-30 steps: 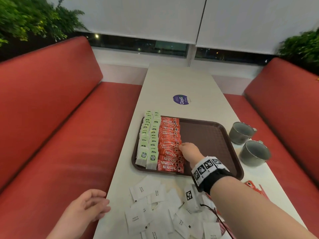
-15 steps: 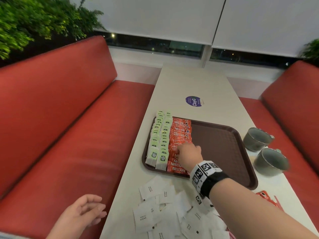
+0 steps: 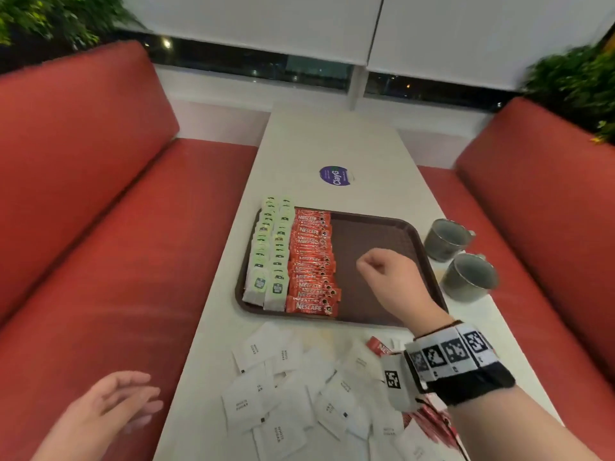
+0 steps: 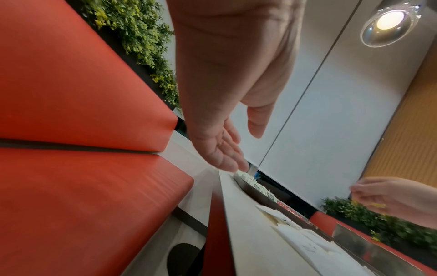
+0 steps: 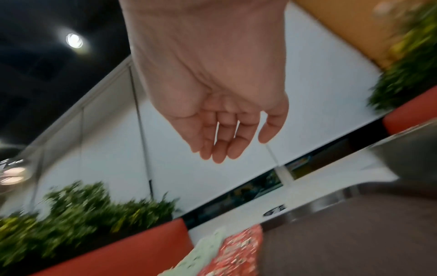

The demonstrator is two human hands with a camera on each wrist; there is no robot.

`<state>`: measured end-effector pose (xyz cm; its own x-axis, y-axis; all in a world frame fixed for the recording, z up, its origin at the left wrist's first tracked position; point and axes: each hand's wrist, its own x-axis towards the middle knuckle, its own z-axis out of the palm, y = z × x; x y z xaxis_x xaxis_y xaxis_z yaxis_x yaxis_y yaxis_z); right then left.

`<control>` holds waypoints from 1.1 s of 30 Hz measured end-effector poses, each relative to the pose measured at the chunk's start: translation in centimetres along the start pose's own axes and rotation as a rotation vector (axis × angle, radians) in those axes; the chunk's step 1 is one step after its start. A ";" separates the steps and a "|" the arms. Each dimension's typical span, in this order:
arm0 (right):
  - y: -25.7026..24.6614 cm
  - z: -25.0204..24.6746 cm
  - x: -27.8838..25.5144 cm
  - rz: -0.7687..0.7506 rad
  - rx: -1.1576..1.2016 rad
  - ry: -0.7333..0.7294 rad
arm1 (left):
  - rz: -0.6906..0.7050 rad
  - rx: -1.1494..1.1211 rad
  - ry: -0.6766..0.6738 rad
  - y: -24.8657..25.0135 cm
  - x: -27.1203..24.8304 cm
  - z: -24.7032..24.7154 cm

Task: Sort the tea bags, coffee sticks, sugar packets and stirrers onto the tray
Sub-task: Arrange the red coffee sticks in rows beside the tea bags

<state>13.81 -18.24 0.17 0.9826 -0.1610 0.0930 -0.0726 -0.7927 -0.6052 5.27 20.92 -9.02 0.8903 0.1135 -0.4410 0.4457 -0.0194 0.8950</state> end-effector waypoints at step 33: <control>16.2 -6.4 -8.6 0.523 -0.466 -0.324 | 0.924 1.600 -0.576 4.7 0.0 33.3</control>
<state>3.13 -33.48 -5.43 0.7965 -0.4593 -0.3931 -0.5352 -0.8382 -0.1050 10.41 -12.22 -7.09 0.6336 -0.7457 -0.2062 -0.7459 -0.6595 0.0932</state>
